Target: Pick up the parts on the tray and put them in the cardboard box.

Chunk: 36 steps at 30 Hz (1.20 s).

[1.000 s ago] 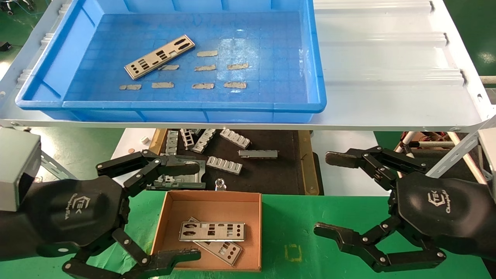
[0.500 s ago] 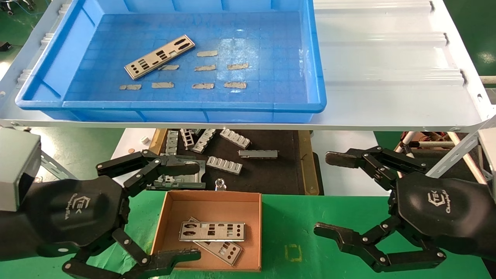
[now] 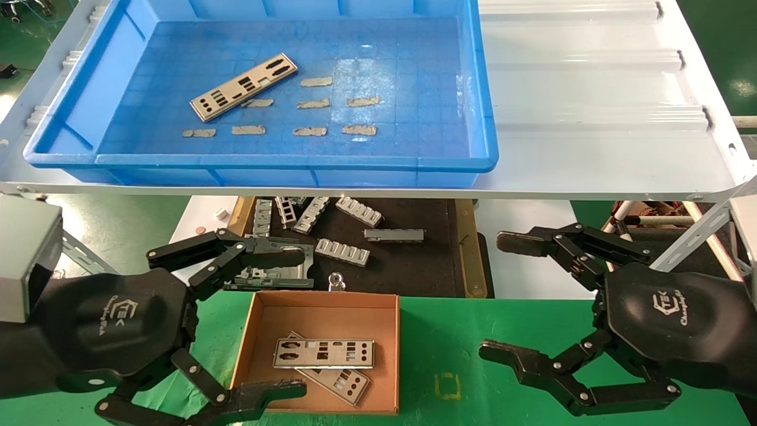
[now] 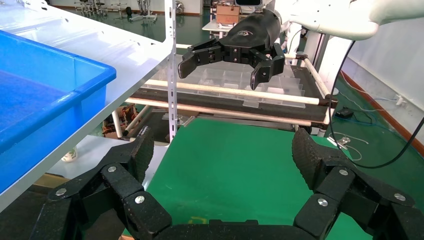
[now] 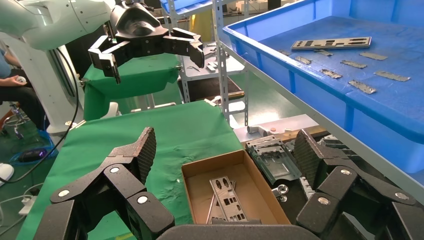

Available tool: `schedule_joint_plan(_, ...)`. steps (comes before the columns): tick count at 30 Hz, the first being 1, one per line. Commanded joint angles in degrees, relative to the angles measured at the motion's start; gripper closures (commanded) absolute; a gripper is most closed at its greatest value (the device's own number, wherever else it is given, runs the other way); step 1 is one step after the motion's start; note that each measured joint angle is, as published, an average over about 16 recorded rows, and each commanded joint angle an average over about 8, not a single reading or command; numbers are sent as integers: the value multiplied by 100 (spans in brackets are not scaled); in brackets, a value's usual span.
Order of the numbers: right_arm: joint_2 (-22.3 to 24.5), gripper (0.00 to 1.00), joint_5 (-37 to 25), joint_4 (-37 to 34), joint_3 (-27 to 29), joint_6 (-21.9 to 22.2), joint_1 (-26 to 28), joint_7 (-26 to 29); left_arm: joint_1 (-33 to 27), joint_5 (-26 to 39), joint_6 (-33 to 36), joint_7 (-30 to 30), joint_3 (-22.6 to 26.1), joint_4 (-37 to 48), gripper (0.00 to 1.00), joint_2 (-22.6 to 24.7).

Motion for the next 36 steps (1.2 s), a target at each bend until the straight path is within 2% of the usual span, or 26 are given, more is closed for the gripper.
schedule_joint_plan(1, 0, 0, 0, 0, 0, 0, 0, 0, 0, 0, 0, 0, 0, 0, 0, 0)
schedule_joint_plan(36, 0, 0, 0, 0, 0, 0, 0, 0, 0, 0, 0, 0, 0, 0, 0, 0)
